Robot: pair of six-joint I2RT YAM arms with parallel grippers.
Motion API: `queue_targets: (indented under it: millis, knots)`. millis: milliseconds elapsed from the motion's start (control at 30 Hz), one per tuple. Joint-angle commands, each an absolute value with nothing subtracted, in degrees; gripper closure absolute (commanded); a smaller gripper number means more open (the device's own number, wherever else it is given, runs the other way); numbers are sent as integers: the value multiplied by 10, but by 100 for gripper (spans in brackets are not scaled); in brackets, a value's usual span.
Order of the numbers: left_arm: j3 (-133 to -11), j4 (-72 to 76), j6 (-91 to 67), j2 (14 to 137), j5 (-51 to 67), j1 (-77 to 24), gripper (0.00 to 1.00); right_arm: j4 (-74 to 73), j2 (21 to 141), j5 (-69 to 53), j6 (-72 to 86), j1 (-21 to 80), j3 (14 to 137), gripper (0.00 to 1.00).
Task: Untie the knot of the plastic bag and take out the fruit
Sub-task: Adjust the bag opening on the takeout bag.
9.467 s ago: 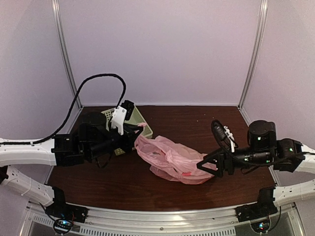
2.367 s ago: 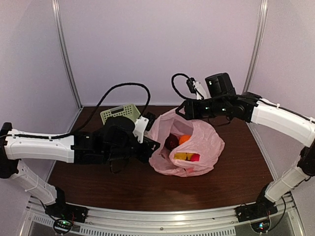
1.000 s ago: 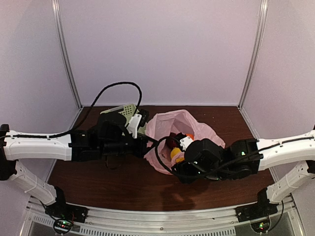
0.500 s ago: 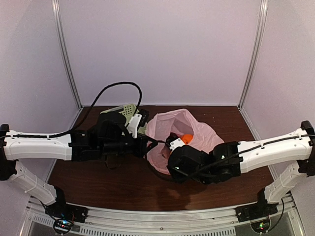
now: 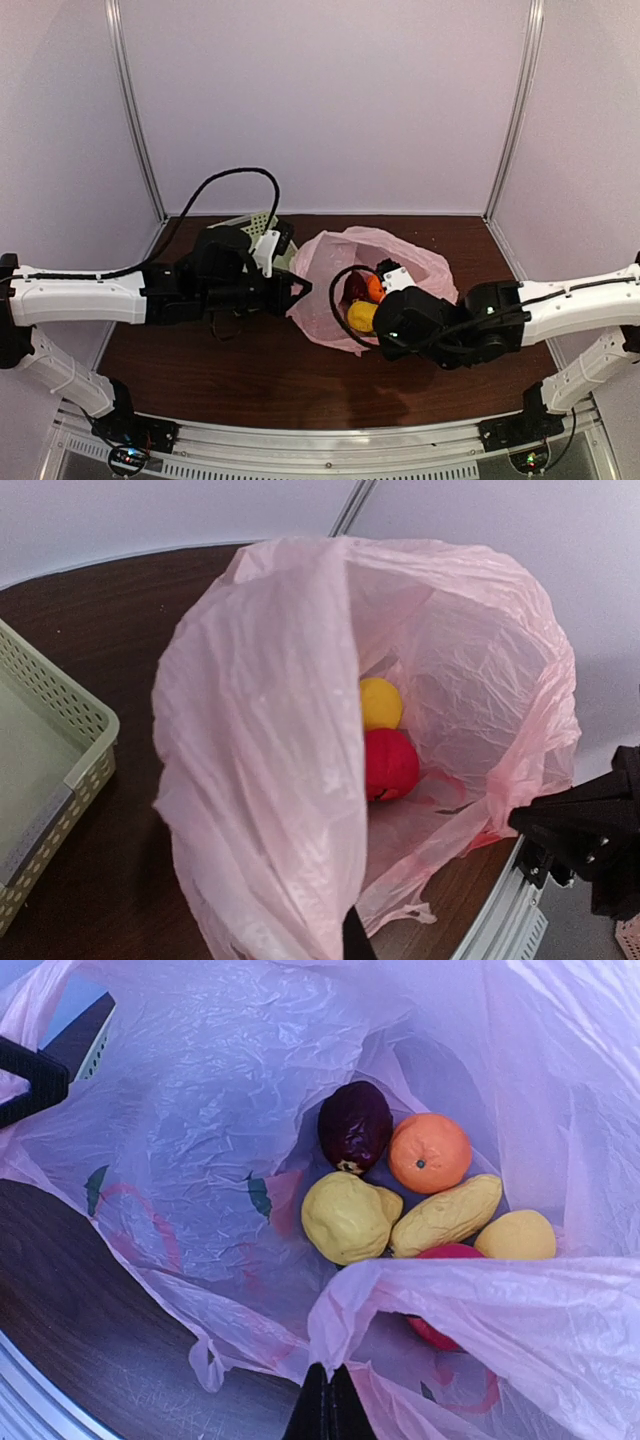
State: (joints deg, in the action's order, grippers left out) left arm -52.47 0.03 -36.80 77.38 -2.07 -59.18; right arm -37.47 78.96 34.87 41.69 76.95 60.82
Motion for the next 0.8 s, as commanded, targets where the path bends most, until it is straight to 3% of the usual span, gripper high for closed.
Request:
queue_targets:
  millis: [0,367,600,667,700,733,767]
  knots:
    - [-503,22,-378,756,-20,-569,100,-423,700,368,488,763,552,100]
    - [-462,42,-385,737,-11,-533,100,-437,502,341,629,740,369,100]
    - [-454,80,-364,743,53,-532,100,-456,427,336,607,739,374,100]
    - [-459,85,-355,746,71,-532,100,-464,414,333,585,739,392,90]
    - [-460,87,-351,747,78,-532,100,-467,407,330,573,740,401,79]
    - [-461,89,-348,748,85,-532,100,-471,400,326,564,740,410,64]
    - [-461,92,-345,749,89,-532,100,-474,392,322,557,740,417,43]
